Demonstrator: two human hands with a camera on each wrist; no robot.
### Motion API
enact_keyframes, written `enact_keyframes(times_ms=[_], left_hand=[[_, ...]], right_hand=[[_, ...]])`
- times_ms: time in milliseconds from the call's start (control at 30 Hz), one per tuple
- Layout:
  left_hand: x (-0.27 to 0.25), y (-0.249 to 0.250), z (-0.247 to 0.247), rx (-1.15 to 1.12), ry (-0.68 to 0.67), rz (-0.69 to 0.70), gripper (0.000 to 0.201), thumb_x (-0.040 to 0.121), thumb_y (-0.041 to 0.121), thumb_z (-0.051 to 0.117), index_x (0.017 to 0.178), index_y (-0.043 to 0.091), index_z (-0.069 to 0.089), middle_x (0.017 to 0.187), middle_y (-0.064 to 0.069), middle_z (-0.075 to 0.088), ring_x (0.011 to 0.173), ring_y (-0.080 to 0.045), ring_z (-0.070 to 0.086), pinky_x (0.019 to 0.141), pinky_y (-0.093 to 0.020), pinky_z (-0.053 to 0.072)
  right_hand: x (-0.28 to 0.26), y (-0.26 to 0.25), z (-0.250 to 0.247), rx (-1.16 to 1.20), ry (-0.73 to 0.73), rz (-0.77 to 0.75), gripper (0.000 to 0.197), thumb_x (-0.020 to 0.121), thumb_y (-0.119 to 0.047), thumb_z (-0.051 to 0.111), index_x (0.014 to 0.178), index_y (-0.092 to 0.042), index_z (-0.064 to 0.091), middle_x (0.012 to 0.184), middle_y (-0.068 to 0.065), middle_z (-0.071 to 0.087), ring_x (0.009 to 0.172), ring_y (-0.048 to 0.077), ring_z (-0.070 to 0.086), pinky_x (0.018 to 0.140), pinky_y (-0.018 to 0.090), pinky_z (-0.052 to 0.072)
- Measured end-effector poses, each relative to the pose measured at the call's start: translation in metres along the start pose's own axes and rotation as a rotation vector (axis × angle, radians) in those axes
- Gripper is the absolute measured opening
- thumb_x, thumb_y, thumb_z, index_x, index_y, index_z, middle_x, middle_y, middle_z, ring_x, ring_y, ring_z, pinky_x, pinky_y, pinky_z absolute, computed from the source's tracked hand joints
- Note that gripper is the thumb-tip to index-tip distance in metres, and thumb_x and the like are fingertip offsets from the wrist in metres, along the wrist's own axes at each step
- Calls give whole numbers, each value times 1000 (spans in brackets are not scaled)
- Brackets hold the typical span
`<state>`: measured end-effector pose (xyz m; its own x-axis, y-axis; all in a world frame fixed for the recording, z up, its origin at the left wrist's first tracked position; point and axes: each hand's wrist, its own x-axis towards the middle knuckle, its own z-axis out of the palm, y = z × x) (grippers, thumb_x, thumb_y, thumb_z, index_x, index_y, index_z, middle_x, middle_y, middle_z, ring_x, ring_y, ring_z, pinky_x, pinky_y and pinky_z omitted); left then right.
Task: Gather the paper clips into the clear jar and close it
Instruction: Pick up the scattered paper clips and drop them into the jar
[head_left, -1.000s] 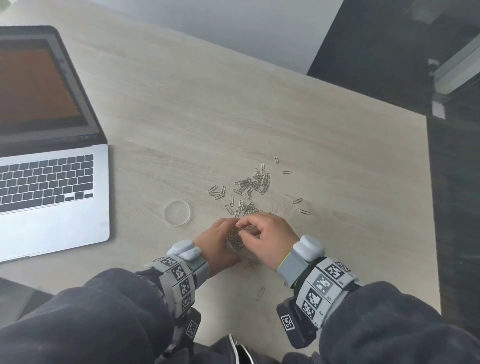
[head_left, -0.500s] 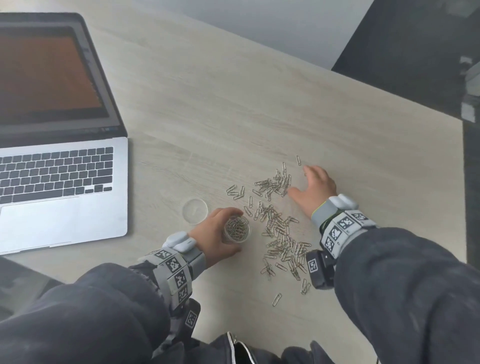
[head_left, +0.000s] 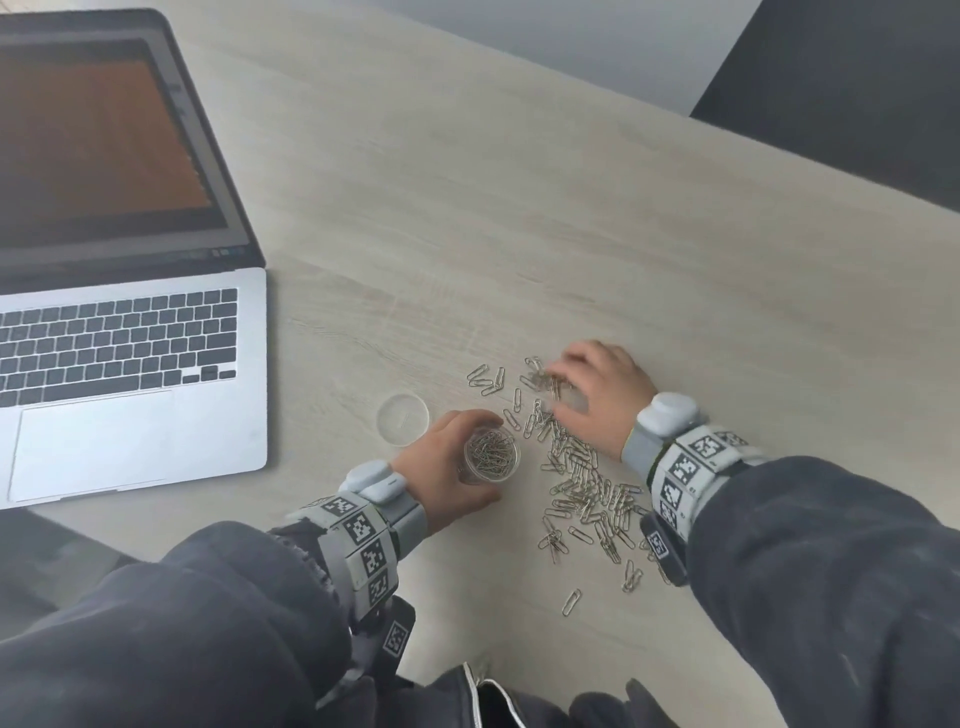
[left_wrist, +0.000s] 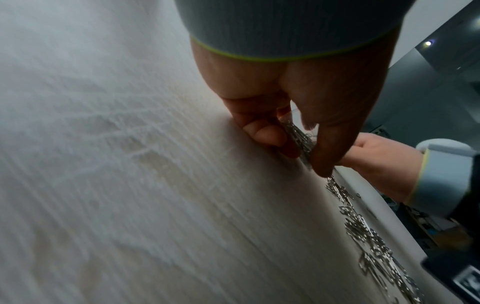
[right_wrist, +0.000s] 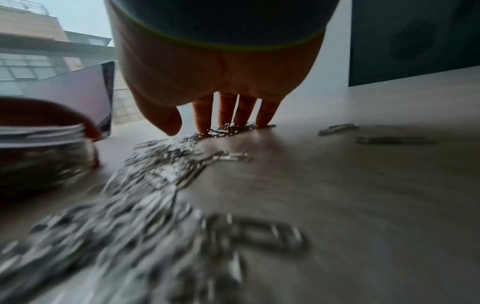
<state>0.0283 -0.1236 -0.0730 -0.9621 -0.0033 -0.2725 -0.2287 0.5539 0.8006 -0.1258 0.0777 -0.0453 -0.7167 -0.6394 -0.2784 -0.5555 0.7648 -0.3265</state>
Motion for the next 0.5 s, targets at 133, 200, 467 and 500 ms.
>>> enact_keyframes(times_ms=[133,200,467,500], left_hand=[[2,2,-1,1,-6,-1,71,64,37,77,129,37,48,124,19,50,112,1,51,94,-15,38],[2,3,0,1,-2,3,72,63,39,76,128,37,48,123,19,50,112,1,51,95,-17,40],[-1,2,1,-15,-16,10,71,62,35,78,126,33,49,123,11,53,110,-5,54,95,-20,42],[-2,2,0,-15,-16,10,70,62,33,79,126,33,49,122,11,53,110,-5,54,94,-20,42]], right_hand=[[-27,5,4,-16,-19,-64,41,84,-45,51,123,-30,54,121,-6,50,114,19,44,95,44,43],[-27,4,1,-27,-6,-34,45,82,-48,49,124,-30,52,122,-7,49,115,19,44,95,44,44],[21,-54,6,-104,-78,-176,51,90,-26,44,140,-33,37,155,-8,24,140,22,22,110,46,28],[24,-59,9,-128,-109,-195,51,91,-26,44,141,-34,35,156,-9,21,141,21,20,109,45,26]])
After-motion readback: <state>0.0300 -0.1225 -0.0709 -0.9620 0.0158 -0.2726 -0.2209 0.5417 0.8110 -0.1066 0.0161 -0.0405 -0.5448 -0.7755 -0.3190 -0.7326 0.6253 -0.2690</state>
